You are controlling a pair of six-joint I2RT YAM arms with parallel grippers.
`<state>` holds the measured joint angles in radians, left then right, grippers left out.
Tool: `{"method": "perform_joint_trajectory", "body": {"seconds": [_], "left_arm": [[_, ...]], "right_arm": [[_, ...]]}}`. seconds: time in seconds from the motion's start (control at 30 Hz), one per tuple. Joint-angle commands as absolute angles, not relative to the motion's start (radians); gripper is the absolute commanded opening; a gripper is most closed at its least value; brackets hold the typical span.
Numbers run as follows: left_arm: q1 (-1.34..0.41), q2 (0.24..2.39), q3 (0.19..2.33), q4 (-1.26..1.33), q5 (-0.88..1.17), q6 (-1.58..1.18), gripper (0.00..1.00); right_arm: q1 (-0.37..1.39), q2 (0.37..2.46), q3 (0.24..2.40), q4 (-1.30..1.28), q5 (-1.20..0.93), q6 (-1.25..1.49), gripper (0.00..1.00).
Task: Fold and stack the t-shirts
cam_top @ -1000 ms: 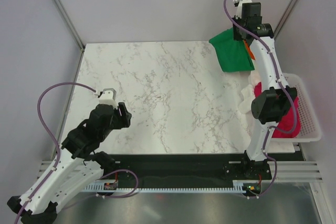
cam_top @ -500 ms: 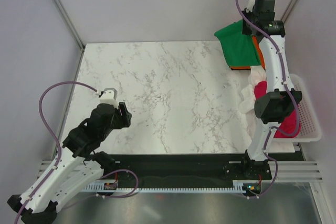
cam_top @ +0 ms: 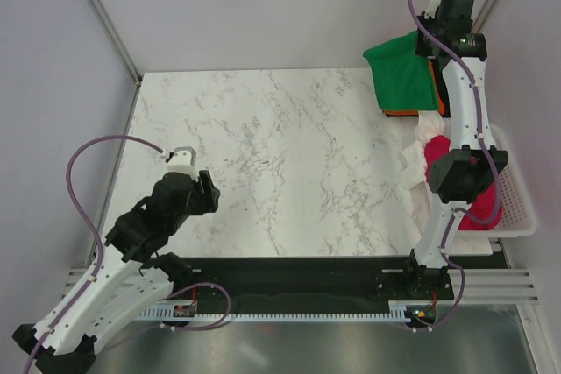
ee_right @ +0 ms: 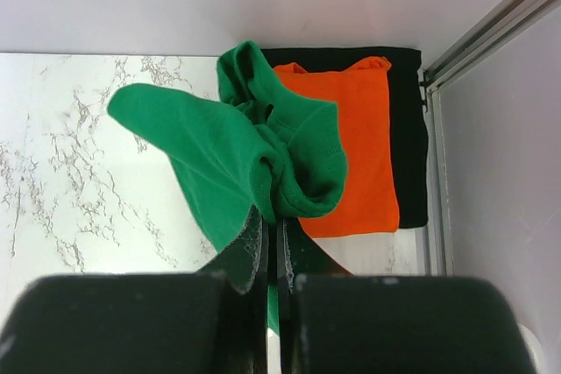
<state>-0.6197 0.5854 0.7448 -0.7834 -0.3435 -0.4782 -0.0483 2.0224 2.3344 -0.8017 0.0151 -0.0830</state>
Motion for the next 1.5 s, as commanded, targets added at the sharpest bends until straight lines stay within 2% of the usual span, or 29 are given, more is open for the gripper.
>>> {"method": "perform_joint_trajectory", "body": {"seconds": [0.0, 0.37, 0.93, 1.2, 1.47], "left_arm": [[-0.621, 0.595, 0.767, -0.767, -0.376, -0.480, 0.62], [-0.618, 0.601, 0.767, -0.770, -0.382, -0.483, 0.62], [-0.617, 0.618, 0.770, -0.772, -0.373, -0.482, 0.62], [-0.617, 0.640, 0.773, -0.772, -0.368, -0.480, 0.62], [-0.617, 0.624, 0.772, -0.772, -0.377, -0.485, 0.62]], "right_arm": [[-0.063, 2.042, 2.401, -0.753, -0.029, -0.074, 0.00], [-0.104, 2.181, 2.480, -0.729, -0.048, -0.081, 0.00], [-0.158, 2.325, 2.468, -0.439, -0.006, -0.101, 0.00], [-0.160, 2.454, 2.485, -0.295, 0.118, -0.072, 0.00], [-0.161, 2.549, 2.499, -0.147, 0.455, 0.030, 0.00]]}}
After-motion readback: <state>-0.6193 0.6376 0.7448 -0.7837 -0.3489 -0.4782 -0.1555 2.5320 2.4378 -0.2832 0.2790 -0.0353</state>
